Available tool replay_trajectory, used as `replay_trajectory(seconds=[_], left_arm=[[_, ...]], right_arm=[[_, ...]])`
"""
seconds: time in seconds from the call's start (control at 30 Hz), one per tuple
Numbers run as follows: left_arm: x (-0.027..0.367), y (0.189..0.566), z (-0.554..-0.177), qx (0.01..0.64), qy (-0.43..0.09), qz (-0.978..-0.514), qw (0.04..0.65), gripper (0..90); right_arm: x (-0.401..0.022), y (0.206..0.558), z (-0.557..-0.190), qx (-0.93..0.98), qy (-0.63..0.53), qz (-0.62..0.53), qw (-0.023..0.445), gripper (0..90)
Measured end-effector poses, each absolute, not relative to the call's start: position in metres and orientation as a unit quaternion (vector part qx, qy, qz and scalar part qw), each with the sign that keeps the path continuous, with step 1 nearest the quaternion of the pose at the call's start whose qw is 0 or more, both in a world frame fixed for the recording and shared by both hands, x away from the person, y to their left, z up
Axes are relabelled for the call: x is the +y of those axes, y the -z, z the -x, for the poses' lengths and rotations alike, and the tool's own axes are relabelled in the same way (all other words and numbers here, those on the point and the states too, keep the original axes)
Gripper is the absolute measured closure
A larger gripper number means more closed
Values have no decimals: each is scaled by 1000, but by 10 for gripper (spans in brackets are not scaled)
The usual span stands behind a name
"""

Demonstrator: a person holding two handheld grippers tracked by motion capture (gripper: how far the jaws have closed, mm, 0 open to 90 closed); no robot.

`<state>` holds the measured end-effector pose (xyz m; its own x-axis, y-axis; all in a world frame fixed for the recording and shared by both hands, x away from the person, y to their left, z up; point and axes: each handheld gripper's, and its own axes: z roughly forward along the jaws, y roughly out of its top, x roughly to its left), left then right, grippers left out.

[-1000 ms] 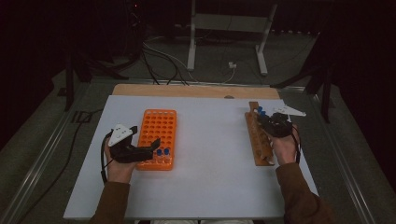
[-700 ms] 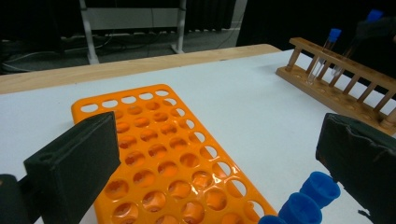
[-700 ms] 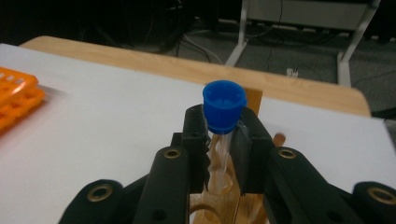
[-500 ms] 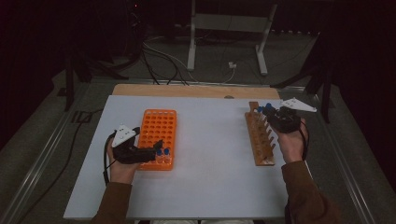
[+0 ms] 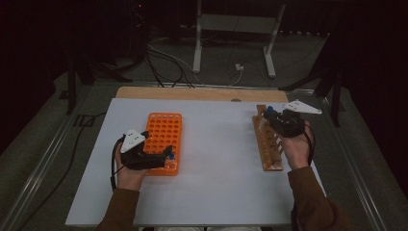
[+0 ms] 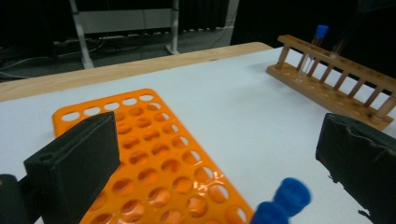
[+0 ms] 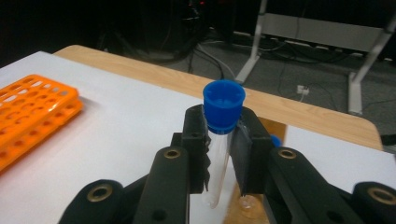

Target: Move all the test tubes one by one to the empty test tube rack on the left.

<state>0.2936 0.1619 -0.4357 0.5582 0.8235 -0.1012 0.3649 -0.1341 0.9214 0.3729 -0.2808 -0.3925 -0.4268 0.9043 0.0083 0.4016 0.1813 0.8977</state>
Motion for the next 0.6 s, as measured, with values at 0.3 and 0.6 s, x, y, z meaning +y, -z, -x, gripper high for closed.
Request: replay_trajectory(seconds=[0.3,0.6], left_arm=[[143,420,-291,398,-228,-722,518,7],[117,413,-291,381,-219,-729,525,13]], right_arm=[[-258,392,-369,733,-453,-435,260,769],[-235,390,-363,749,-464,-414,229,768]])
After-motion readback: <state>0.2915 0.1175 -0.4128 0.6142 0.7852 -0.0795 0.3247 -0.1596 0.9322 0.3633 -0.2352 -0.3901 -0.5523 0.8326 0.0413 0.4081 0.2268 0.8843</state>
